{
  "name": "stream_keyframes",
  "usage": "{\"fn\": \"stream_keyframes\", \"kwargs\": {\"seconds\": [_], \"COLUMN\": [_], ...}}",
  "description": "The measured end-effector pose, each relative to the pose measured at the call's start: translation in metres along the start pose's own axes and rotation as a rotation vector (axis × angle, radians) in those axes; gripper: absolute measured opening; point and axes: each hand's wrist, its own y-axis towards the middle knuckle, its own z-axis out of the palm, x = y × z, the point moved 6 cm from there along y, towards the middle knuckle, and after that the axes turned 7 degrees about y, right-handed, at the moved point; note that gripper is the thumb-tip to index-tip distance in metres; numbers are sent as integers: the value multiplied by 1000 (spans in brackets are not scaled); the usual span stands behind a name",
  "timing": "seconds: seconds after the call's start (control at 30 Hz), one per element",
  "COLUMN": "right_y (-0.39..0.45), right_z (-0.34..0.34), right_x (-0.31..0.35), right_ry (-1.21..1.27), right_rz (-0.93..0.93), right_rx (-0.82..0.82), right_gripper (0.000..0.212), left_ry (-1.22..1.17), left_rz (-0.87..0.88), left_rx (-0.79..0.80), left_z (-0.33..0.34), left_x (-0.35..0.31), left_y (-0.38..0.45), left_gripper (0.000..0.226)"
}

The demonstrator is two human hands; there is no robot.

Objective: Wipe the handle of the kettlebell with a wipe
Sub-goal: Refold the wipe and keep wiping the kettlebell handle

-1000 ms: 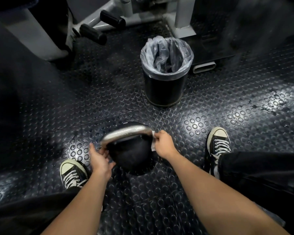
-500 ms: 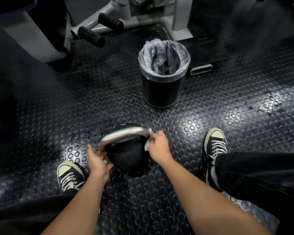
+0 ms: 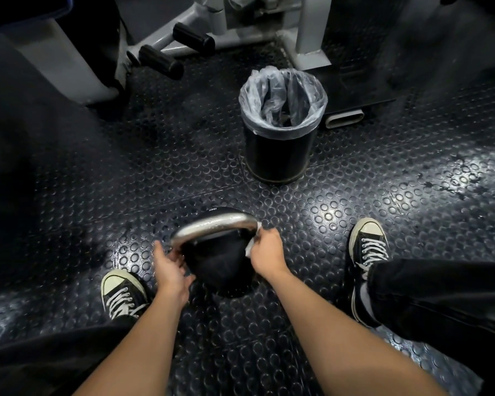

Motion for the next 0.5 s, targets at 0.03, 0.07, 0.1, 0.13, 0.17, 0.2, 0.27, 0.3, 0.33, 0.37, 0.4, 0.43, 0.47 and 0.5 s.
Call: {"fn": "stream_keyframes", "kwargs": {"seconds": [0.03, 0.07, 0.1, 0.13, 0.17, 0.2, 0.27, 0.3, 0.33, 0.37, 0.4, 0.43, 0.47, 0.5], "right_y": [4, 5, 1, -5, -13, -17, -15, -9, -4, -3, -6, -11, -18, -24], "right_z": [-1, -1, -1, -1, 1, 4, 6, 4, 5, 5, 6, 7, 8, 10], "right_x": [3, 5, 6, 6, 4, 0, -3, 0, 3, 6, 9, 11, 12, 13], "right_ry": [10, 18, 2, 3, -5, 6, 30, 65, 105, 112, 103, 67, 81, 81], "right_rz": [2, -1, -20, -31, -37, -25, 30, 68, 97, 98, 99, 84, 77, 67], "right_rx": [-5, -10, -24, -42, -53, -58, -53, -55, -61, -81, -103, -118, -121, -125], "right_gripper": [32, 34, 36, 36, 36, 36, 36, 35, 32, 30, 29, 28, 28, 30], "left_ry": [-5, -2, 2, 4, 2, -1, -8, -5, -5, -12, -19, -20, -14, -12], "left_rz": [-5, -6, -3, 0, 1, 2, -3, -2, -2, -4, -3, 3, 8, 6], "left_rx": [0, -1, -1, 2, 5, 4, 6, 8, 7, 2, 0, 6, 12, 14], "left_z": [0, -1, -2, -2, -1, -1, 0, 1, 1, 2, 2, 3, 3, 4], "left_x": [0, 1, 1, 1, 1, 2, 1, 0, 0, -2, -3, -4, -4, -4], "left_y": [0, 0, 0, 1, 2, 3, 0, -3, -5, -7, -9, -10, -9, -9], "left_gripper": [54, 55, 56, 55, 55, 55, 56, 57, 56, 55, 55, 57, 59, 60]}}
